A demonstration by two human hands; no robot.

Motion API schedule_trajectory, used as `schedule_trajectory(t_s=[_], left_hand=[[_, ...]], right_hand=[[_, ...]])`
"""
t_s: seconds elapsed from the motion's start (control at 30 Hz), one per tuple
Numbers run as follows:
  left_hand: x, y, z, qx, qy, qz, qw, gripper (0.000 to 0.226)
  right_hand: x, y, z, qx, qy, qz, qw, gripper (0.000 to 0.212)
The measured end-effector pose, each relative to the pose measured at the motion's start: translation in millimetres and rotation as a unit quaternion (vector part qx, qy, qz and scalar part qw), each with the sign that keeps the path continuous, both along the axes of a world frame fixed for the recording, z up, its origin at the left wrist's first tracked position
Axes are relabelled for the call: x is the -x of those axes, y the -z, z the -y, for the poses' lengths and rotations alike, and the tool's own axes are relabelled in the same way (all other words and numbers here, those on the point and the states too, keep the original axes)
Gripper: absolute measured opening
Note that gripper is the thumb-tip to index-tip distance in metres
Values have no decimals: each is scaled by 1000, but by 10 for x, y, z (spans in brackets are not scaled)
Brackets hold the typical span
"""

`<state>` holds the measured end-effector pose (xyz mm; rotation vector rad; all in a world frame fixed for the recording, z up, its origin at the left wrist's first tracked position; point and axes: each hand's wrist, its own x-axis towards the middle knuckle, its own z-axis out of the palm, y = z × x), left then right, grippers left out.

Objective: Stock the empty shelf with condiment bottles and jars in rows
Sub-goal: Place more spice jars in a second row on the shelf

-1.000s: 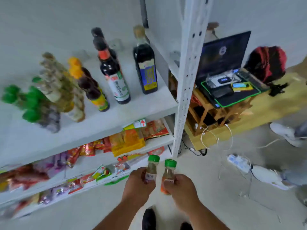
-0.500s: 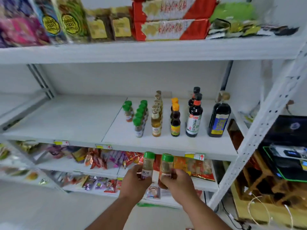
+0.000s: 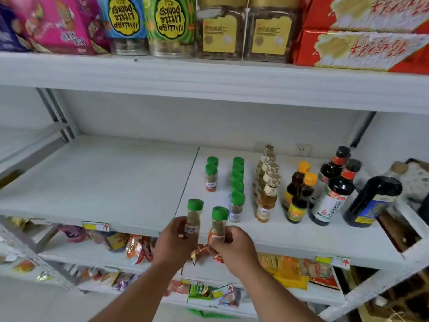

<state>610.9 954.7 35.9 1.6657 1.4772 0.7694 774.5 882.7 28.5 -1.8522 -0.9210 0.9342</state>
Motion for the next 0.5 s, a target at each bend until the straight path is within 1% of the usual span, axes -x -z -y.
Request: schedule_trajectory(t_s=[0.07,0.3,0.5], left_hand=[[111,41,-247,6,-4,2,1000,37],[262,271,-871,35,8,9,999,43],[248,447,-1092,37,3,16,999,40]], right_hand=[[110,16,-200,0,16,-2,1000,25],[196,154,-718,10,67,16,998,21],[244,277,-1053,-6,75,35,997,26]])
